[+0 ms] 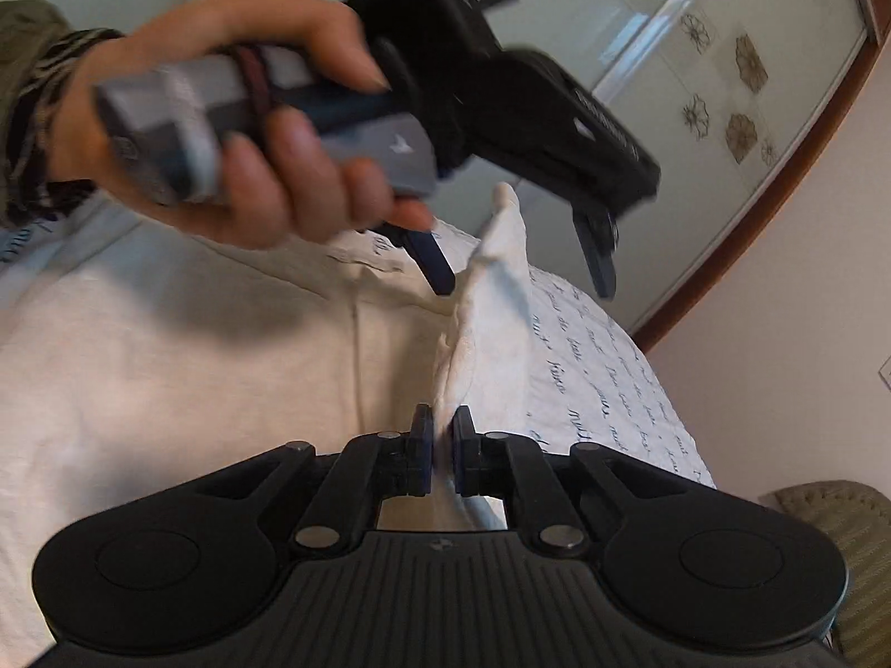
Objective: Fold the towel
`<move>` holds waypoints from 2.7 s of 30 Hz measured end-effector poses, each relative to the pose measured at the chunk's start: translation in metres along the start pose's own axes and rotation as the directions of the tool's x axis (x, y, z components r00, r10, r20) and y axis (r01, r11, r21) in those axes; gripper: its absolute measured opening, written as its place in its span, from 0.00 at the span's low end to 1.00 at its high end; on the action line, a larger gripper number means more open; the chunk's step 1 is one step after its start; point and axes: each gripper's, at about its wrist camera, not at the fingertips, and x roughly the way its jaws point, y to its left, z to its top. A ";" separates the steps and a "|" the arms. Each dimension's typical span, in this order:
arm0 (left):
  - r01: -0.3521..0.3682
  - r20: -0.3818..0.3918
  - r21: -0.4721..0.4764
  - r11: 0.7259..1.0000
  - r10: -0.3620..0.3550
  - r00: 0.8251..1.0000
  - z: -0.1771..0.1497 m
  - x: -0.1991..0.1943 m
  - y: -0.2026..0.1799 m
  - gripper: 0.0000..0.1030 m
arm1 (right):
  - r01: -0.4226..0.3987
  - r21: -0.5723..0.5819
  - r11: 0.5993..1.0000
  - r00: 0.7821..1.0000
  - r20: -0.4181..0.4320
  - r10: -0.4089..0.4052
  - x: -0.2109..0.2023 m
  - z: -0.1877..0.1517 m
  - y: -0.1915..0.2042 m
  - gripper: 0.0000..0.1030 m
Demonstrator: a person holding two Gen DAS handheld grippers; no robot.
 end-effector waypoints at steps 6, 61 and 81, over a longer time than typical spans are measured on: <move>-0.007 -0.003 -0.030 1.000 0.007 1.000 -0.013 -0.007 0.014 0.11 | 0.061 0.066 0.996 0.998 -0.027 -0.059 -0.008 -0.009 0.013 0.10; -0.184 0.111 0.376 0.908 0.153 0.982 -0.126 -0.134 0.086 0.25 | 0.141 0.421 0.896 0.957 -0.289 -0.015 -0.153 -0.093 0.104 0.08; -0.446 0.509 0.552 0.705 0.139 0.850 -0.174 -0.190 -0.048 0.74 | 0.269 0.736 0.622 0.962 -0.232 -0.141 -0.209 -0.139 0.065 0.14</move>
